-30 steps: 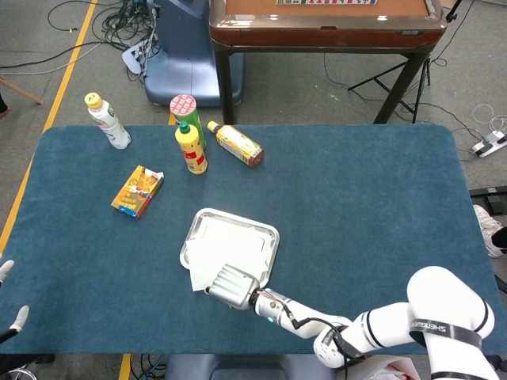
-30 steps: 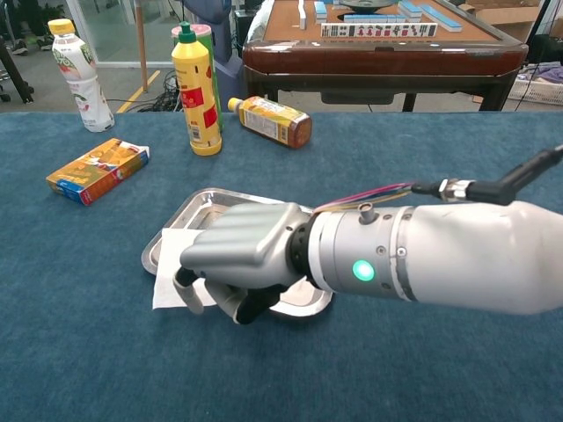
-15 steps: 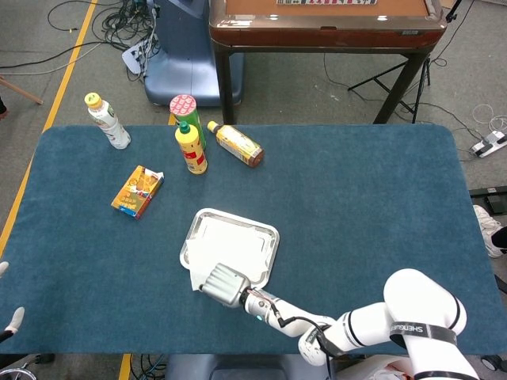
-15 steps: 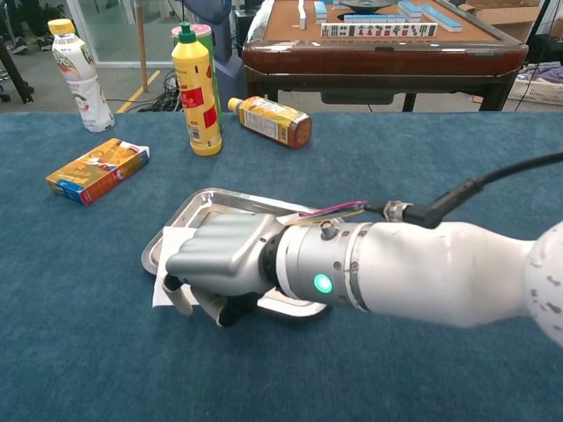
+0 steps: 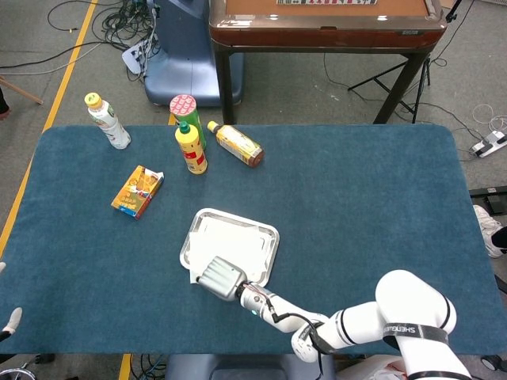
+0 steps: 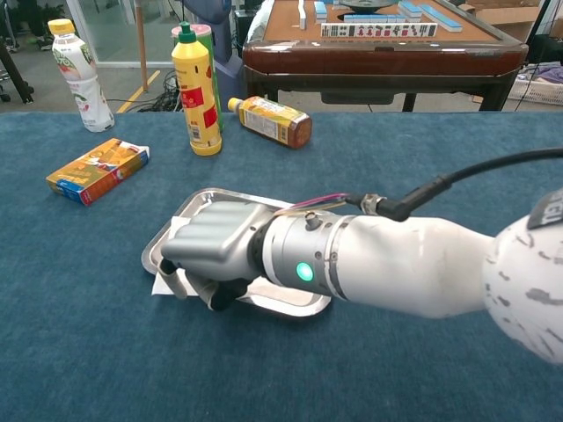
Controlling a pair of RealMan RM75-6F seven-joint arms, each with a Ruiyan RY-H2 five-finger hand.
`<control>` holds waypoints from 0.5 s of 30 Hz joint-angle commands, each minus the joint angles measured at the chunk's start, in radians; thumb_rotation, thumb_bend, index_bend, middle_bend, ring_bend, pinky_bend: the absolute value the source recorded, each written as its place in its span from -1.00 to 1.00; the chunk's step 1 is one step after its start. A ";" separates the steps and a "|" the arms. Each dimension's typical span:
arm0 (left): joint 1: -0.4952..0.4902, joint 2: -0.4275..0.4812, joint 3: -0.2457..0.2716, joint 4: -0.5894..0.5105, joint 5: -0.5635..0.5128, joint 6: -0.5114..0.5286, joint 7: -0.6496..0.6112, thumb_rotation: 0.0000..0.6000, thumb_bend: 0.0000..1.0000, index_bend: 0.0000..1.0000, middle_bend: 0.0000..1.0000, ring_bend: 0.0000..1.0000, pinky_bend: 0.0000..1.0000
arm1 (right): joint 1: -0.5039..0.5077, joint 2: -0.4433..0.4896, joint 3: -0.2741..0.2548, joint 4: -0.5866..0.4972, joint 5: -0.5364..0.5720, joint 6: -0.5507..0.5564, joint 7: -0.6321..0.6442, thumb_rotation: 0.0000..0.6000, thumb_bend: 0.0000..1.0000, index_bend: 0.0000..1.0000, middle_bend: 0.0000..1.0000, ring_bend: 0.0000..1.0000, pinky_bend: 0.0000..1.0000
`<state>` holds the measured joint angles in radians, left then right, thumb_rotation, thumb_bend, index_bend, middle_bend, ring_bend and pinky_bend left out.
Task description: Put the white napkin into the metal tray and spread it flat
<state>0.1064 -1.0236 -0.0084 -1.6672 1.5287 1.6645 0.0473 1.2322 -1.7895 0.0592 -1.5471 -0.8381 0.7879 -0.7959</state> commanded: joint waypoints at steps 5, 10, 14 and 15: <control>0.001 -0.001 -0.001 0.006 -0.005 -0.003 -0.005 1.00 -0.41 -0.78 -0.94 -0.99 -1.00 | 0.010 -0.008 0.010 0.023 0.014 0.002 0.006 0.82 1.00 -0.29 1.00 1.00 1.00; 0.000 -0.001 -0.002 0.009 -0.006 -0.006 -0.009 1.00 -0.41 -0.78 -0.94 -0.99 -1.00 | 0.014 -0.014 0.017 0.043 0.029 0.005 0.012 0.82 1.00 -0.29 1.00 1.00 1.00; 0.000 -0.005 -0.001 0.015 -0.007 -0.008 -0.013 1.00 -0.41 -0.78 -0.94 -0.99 -1.00 | 0.018 -0.023 0.014 0.065 0.042 0.004 0.007 0.82 1.00 -0.28 1.00 1.00 1.00; 0.000 -0.006 -0.002 0.016 -0.007 -0.008 -0.014 1.00 -0.41 -0.78 -0.94 -0.99 -1.00 | 0.019 -0.026 0.014 0.071 0.046 0.003 0.008 0.82 1.00 -0.29 1.00 1.00 1.00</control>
<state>0.1066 -1.0289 -0.0101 -1.6507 1.5214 1.6571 0.0332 1.2497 -1.8120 0.0742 -1.4811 -0.7963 0.7920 -0.7876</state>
